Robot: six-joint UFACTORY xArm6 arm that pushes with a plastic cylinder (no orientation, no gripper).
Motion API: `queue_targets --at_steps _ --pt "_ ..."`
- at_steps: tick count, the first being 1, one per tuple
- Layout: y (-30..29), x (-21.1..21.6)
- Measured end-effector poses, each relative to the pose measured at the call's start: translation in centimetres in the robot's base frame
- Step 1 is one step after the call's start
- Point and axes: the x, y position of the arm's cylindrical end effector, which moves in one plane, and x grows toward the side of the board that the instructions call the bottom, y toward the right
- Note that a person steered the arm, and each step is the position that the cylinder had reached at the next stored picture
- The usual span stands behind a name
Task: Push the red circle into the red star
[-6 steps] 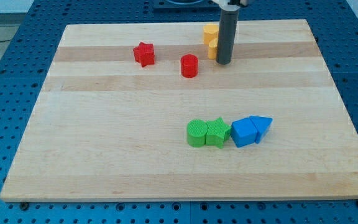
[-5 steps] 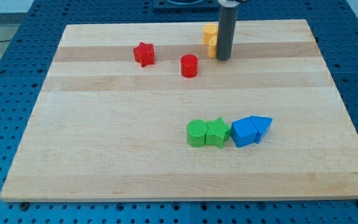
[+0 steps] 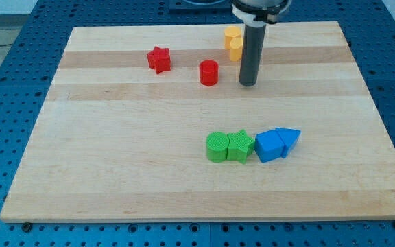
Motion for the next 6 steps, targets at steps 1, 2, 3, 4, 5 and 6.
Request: queue_targets --at_steps 1,2,3,4,5,6 --pt "-4.4 -0.3" --pt "-7.6 -1.6" --pt "-9.6 -2.9" --pt "-9.8 -2.9" --pt "-8.7 -2.2" --pt "-5.3 -2.5"
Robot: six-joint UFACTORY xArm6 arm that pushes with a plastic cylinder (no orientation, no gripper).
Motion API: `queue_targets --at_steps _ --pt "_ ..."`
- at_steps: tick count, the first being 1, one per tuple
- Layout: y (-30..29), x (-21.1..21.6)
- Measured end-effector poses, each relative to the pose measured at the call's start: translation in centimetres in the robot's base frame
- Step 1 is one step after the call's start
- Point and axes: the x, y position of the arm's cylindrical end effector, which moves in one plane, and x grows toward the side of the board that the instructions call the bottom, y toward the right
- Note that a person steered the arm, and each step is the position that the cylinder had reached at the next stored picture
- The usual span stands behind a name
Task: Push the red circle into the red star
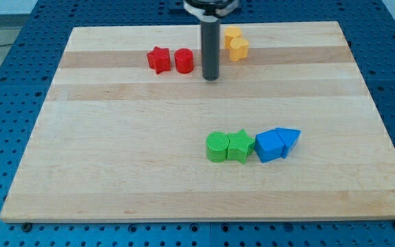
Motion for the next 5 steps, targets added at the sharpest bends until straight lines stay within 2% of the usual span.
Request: queue_targets --at_steps 2,5 --pt "-0.4 -2.7" --pt "-5.0 -2.8"
